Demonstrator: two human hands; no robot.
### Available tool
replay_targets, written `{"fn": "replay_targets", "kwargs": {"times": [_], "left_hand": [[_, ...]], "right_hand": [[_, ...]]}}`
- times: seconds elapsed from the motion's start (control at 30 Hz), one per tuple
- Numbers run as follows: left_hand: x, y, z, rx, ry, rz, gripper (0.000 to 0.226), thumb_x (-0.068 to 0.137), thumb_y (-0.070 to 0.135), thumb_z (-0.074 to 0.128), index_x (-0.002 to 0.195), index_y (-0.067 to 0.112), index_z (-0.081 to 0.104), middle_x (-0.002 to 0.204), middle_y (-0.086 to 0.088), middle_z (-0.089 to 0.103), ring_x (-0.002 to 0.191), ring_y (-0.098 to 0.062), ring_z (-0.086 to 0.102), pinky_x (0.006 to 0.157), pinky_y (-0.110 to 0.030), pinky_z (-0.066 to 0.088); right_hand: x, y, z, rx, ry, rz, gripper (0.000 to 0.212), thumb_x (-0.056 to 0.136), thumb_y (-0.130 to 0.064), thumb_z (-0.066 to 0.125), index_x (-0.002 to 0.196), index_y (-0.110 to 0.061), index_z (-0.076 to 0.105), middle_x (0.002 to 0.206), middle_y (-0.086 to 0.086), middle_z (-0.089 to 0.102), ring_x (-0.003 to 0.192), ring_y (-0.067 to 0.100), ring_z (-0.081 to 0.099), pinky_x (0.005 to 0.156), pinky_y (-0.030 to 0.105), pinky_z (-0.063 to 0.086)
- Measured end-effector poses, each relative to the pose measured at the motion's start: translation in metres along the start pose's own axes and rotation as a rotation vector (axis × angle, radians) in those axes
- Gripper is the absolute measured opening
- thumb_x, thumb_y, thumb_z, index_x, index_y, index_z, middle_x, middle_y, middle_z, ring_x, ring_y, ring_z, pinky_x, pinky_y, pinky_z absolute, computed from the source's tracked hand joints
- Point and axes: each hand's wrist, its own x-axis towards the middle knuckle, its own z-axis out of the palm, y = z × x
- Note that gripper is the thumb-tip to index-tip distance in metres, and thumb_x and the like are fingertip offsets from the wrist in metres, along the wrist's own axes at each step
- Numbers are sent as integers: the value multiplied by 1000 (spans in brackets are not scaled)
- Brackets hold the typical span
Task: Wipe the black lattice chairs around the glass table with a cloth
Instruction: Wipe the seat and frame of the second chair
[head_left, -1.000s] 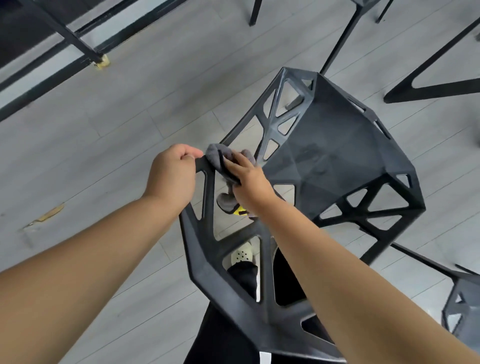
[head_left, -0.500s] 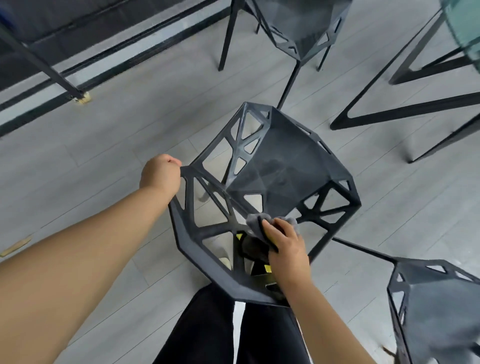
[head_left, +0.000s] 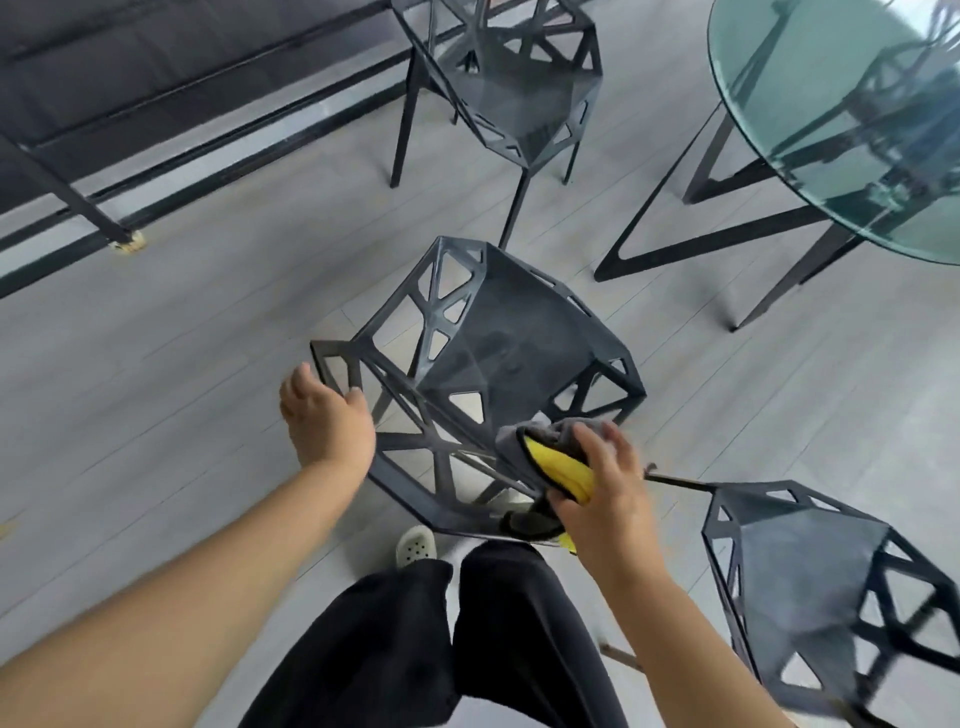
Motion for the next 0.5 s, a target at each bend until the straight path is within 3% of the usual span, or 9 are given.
{"fn": "replay_targets", "kwargs": {"times": [0.1,0.13,0.2,0.33,0.4,0.5], "left_hand": [[-37,-11,4,-198,-60,-165,52,97,15,44,142,-1,26,148,-20,25,132,-36,32,104,-43,32],[-42,-12,6,-233,-58,-186,49,98,15,41,142,-1,28,147,-20,27,130,-36,36,103,-41,33],[-42,-12,13,-263,-8,-203,44,99,14,36,140,-1,32,142,-22,36,126,-35,42,100,-39,36],[-37,-1,25,-256,125,-286,42,101,18,32,140,5,36,142,-17,42,124,-33,46,97,-37,38],[-39,3,28,-227,161,-321,42,101,18,32,141,8,36,143,-15,42,125,-31,46,96,-36,38],[-41,2,31,-150,210,-300,40,100,18,33,138,7,40,138,-15,47,121,-33,49,93,-39,41]], "right_hand": [[0,-31,26,-35,-251,-206,50,80,-33,70,128,-35,57,141,-16,43,116,2,48,85,16,43],[0,-40,37,-48,-305,-295,40,83,-43,61,122,-37,61,134,-20,50,112,1,50,83,18,47],[6,-50,56,-28,-400,-375,39,89,-51,42,120,-40,62,130,-19,56,111,6,53,91,27,46],[32,-51,74,-126,-692,-372,43,98,-44,33,140,-51,29,153,-17,27,138,17,27,110,37,28],[39,-49,73,-118,-795,-391,48,99,-39,37,142,-53,22,155,-16,19,141,16,21,107,36,32],[45,-30,60,-102,-861,-484,53,97,-32,41,143,-52,22,153,-21,19,137,15,27,102,33,38]]}}
